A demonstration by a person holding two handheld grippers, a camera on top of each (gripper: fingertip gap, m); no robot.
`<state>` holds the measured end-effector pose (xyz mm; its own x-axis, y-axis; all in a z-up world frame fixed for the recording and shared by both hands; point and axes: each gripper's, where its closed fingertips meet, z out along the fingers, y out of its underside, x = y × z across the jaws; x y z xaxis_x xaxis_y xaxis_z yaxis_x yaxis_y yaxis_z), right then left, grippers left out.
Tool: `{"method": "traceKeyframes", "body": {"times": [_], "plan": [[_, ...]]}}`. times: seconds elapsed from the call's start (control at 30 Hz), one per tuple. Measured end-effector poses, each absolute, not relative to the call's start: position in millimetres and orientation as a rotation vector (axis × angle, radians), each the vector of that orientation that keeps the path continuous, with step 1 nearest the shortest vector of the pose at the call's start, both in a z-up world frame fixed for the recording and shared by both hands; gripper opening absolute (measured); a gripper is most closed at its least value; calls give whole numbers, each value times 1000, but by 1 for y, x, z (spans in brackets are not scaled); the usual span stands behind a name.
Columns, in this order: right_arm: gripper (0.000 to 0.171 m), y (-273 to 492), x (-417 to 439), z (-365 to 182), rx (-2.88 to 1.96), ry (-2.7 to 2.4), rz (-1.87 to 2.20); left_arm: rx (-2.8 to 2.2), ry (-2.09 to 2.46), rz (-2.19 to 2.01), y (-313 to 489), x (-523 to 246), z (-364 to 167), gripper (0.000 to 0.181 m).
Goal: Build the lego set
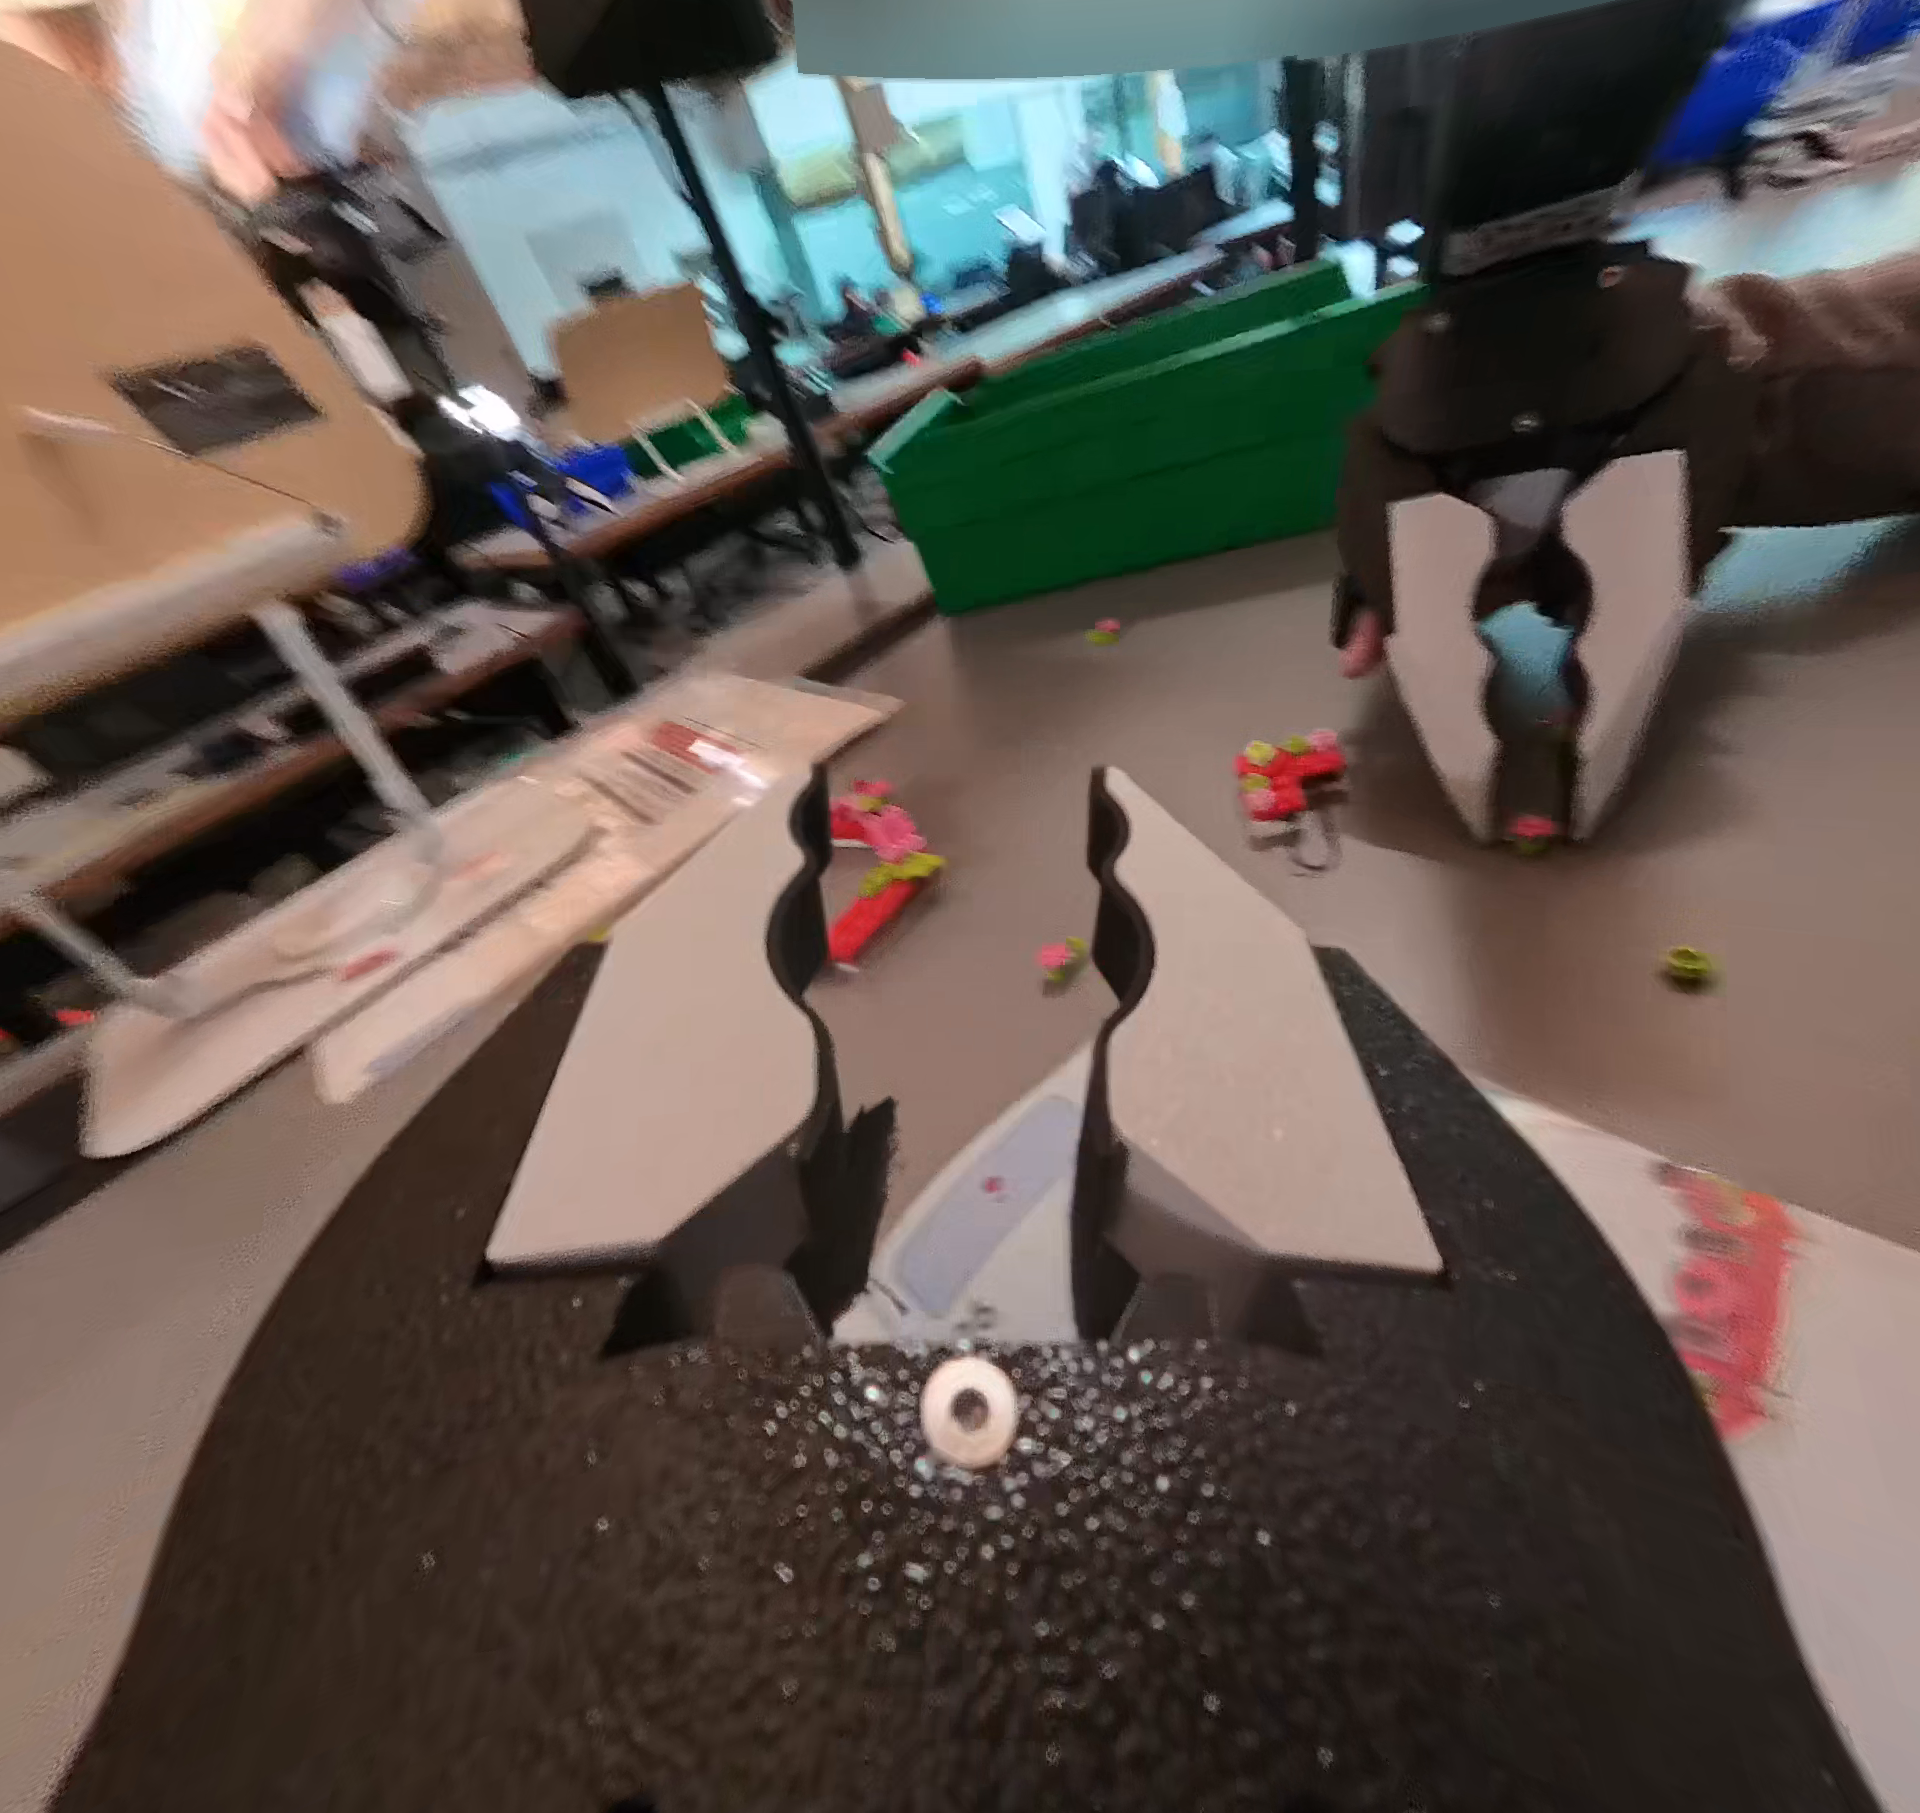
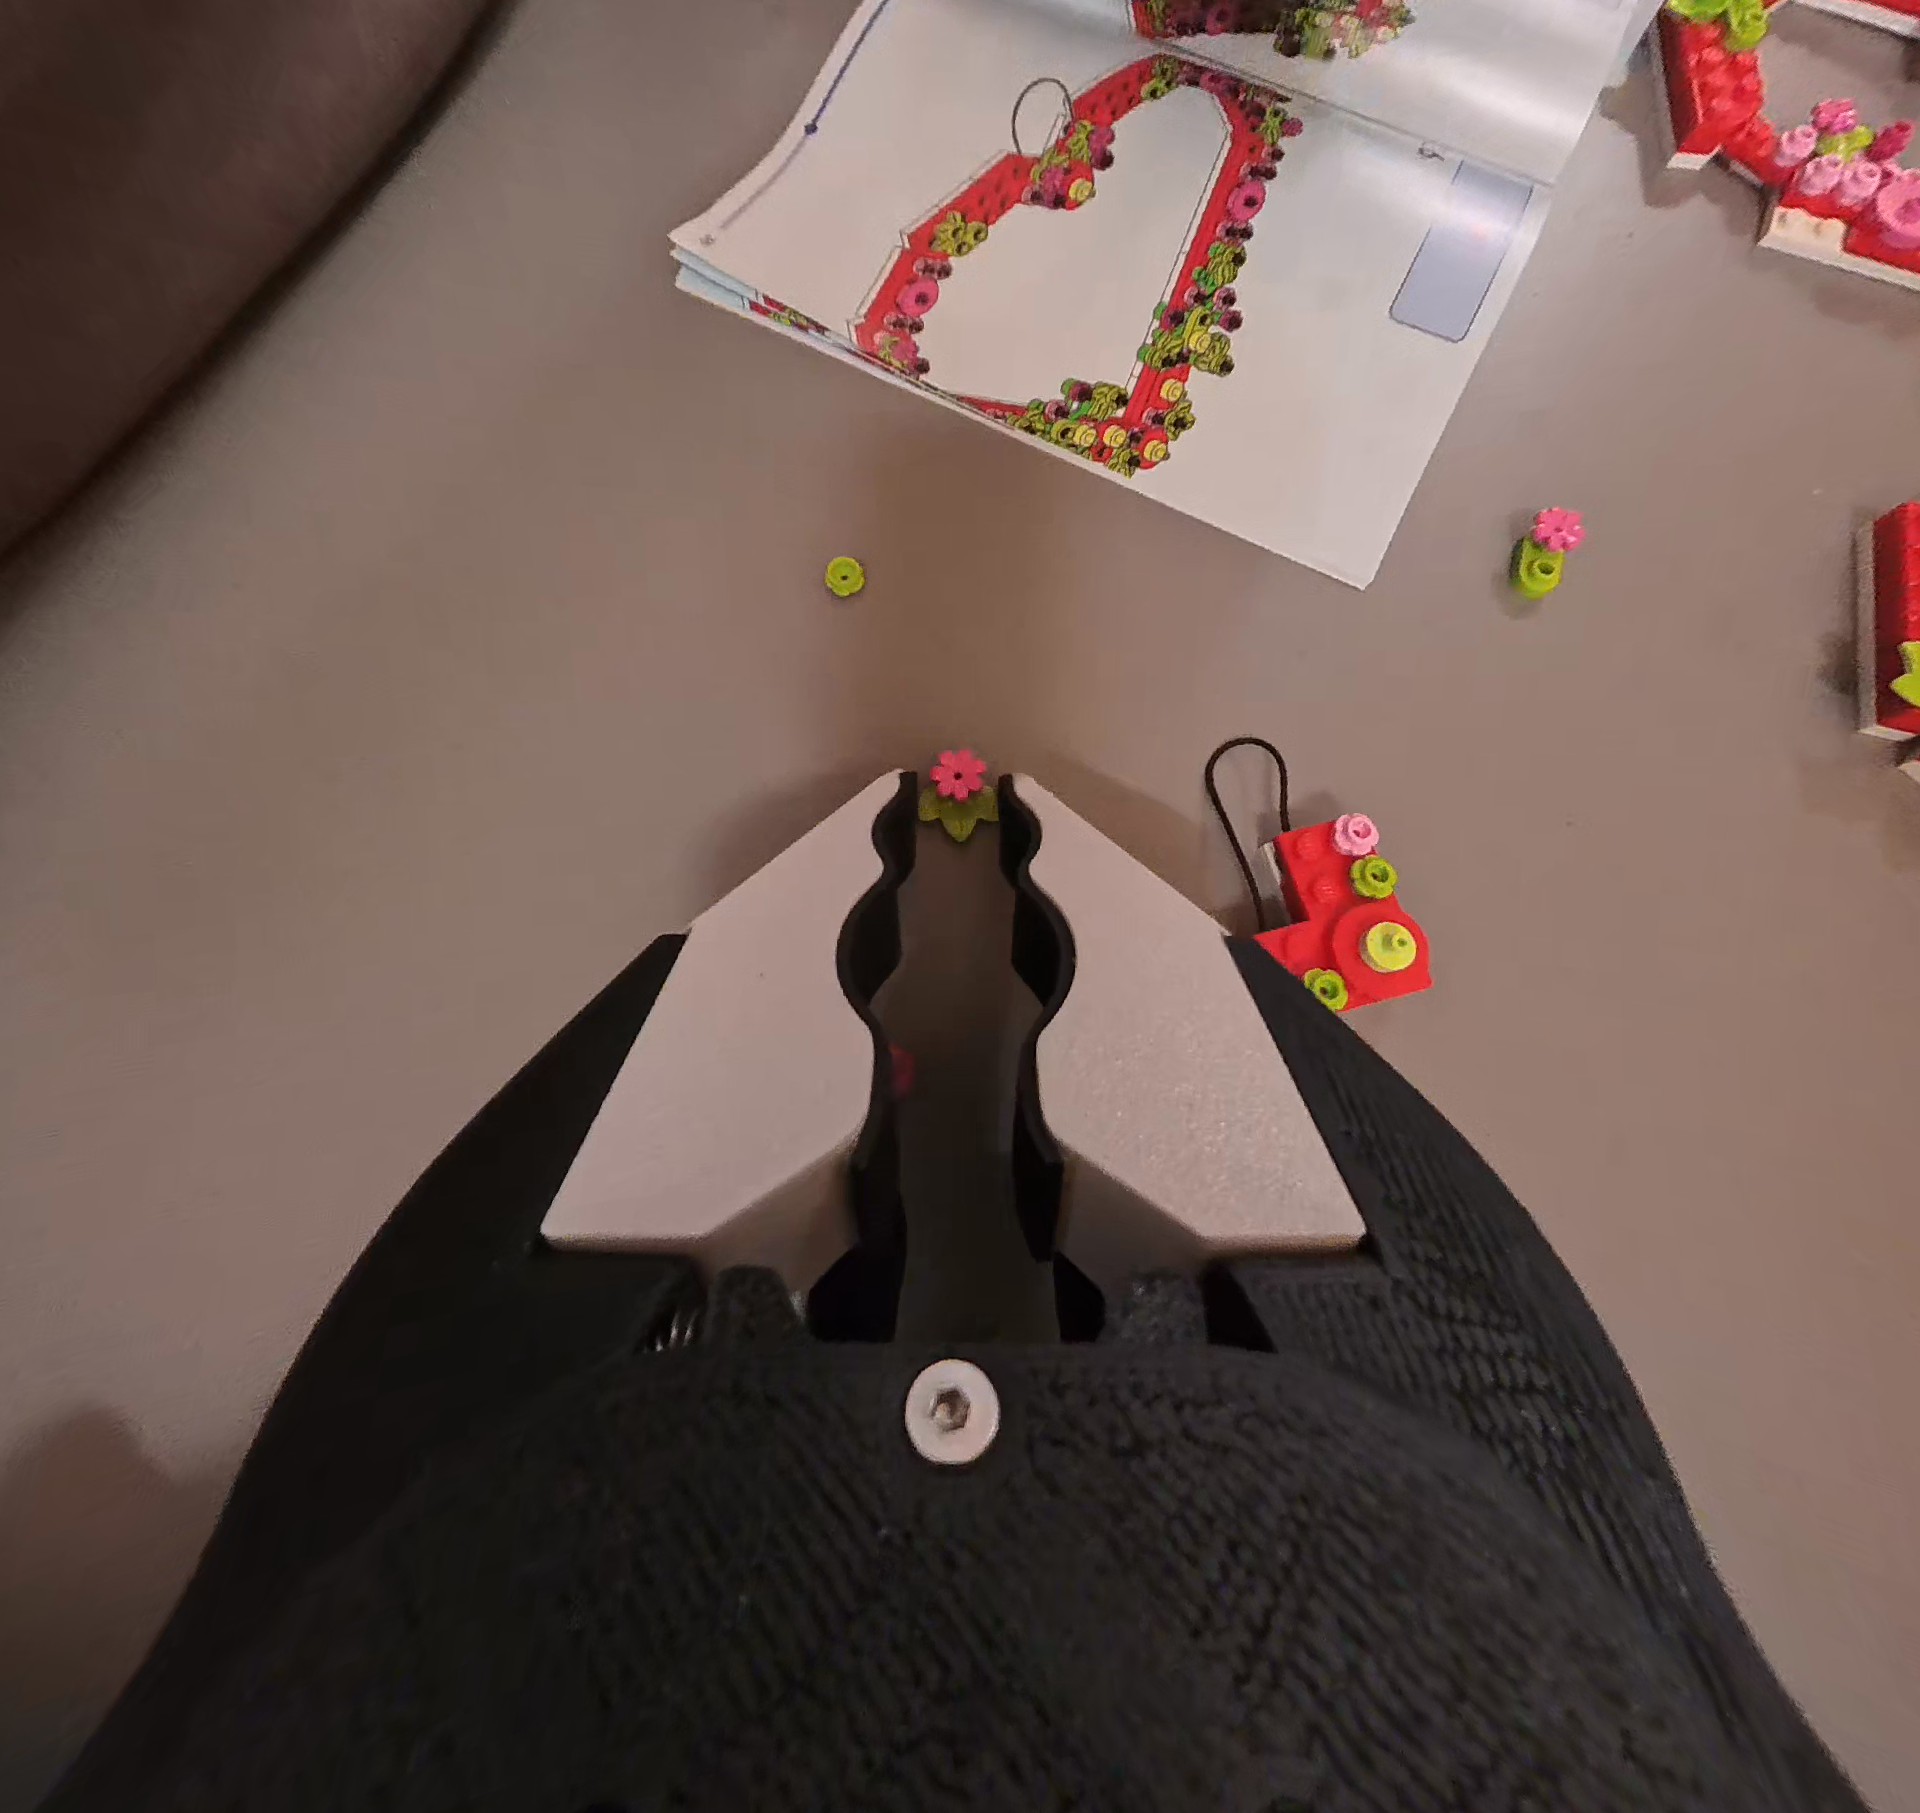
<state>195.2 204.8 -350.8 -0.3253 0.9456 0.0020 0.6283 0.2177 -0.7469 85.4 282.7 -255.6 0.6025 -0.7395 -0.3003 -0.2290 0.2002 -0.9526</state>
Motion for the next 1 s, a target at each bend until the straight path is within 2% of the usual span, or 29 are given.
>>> {"method": "traceKeyframes", "body": {"times": [0.13, 0.27, 0.47, 0.77, 0.87, 0.97, 1.0], "plan": [[13, 206, 196, -351, -1461, -2012, 907, -1588, 1080, -627, 264, 131, -279, 57], [13, 219, 195, -338, -1463, -1854, 941, -1775, 1325, -600, 261, 170, -315, 61], [12, 258, 204, -319, -1469, -1601, 819, -1865, 1378, -586, 274, 194, -347, 44], [12, 274, 208, -314, -1447, -1532, 717, -1876, 1438, -755, 253, 204, -350, 48], [12, 276, 215, -311, -1469, -1490, 693, -1838, 1525, -808, 233, 211, -349, 42], [12, 279, 228, -309, -1499, -1433, 648, -1759, 1626, -870, 215, 215, -343, 22], [12, 278, 233, -308, -1512, -1411, 644, -1717, 1620, -826, 221, 215, -338, 22]]}}
